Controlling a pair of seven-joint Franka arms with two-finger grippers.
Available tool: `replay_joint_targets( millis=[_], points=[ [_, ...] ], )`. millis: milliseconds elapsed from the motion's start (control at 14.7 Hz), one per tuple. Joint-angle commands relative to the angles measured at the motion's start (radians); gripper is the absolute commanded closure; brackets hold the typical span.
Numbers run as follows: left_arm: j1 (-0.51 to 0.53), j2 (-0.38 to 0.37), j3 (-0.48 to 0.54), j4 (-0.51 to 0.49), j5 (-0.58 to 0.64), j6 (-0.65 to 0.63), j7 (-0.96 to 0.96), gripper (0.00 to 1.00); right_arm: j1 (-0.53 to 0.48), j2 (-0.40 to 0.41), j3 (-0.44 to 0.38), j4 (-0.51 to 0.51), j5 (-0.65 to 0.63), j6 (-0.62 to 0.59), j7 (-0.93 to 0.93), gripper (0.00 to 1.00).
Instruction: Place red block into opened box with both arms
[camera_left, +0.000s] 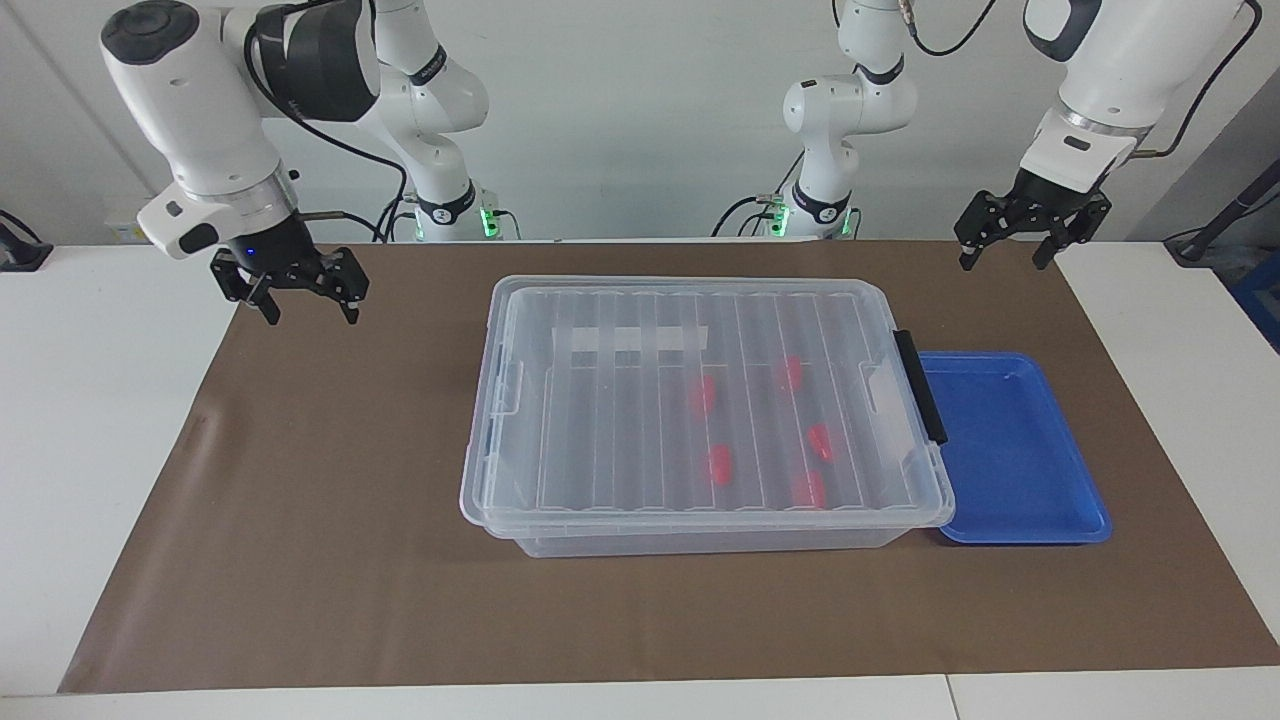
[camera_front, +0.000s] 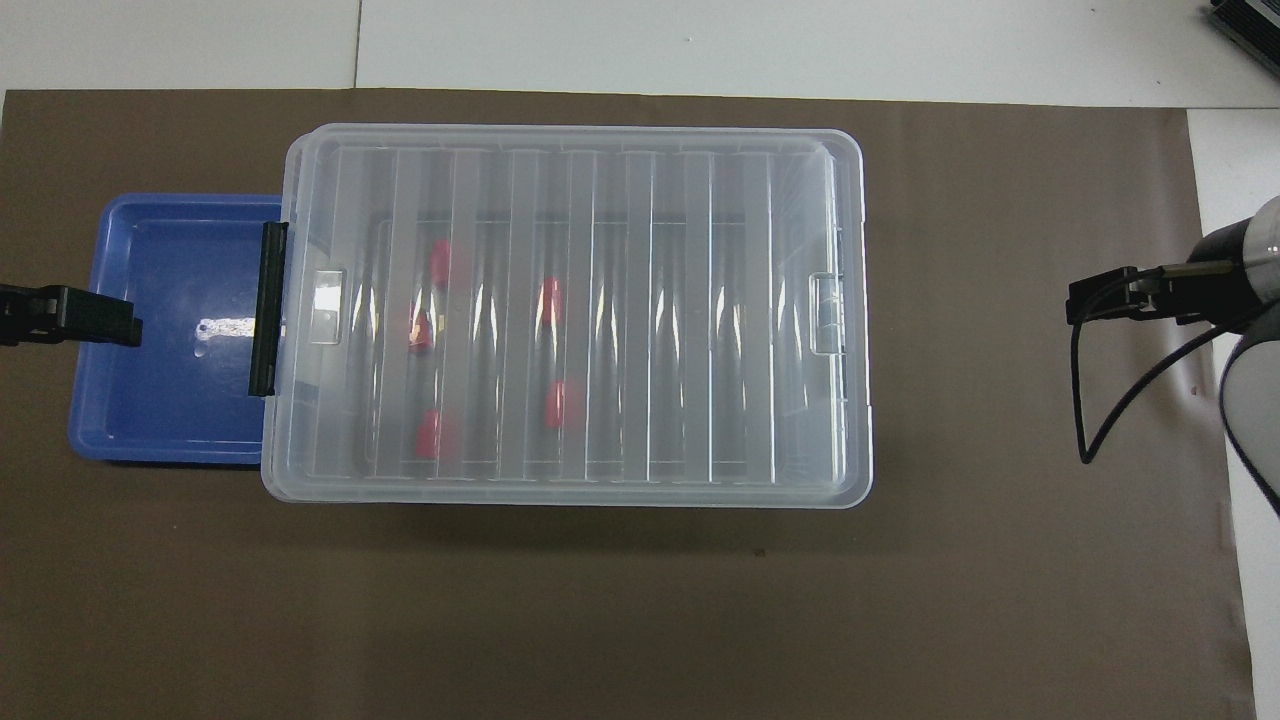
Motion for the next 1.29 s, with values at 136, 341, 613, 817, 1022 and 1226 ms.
replay_joint_targets(
  millis=[136,341,613,817,1022,1226],
  points=[
    [0.007,-0.012,0.001,-0.01,-0.015,-0.009,0.009,0.0,-0.031,-0.003,0.01,0.106,0.019,-0.184,0.097,0.0],
    [0.006,-0.01,0.001,-0.01,-0.015,-0.009,0.009,0.0,-0.033,-0.029,0.013,0.062,0.054,-0.185,0.089,0.0],
    [0.007,-0.01,0.001,-0.009,-0.015,-0.009,0.009,0.0,-0.007,-0.033,0.026,0.053,0.002,-0.175,0.054,0.0],
    [0.007,-0.01,0.001,-0.01,-0.015,-0.009,0.009,0.0,-0.007,-0.033,0.026,0.053,-0.012,-0.173,0.022,0.0],
    [0.007,-0.01,0.001,-0.01,-0.015,-0.009,0.009,0.0,-0.007,-0.033,0.026,0.051,-0.03,-0.17,0.014,0.0],
    [0.006,-0.012,0.001,-0.01,-0.015,-0.009,0.009,0.0,-0.015,-0.032,0.024,0.05,-0.024,-0.149,0.02,0.0]
  ],
)
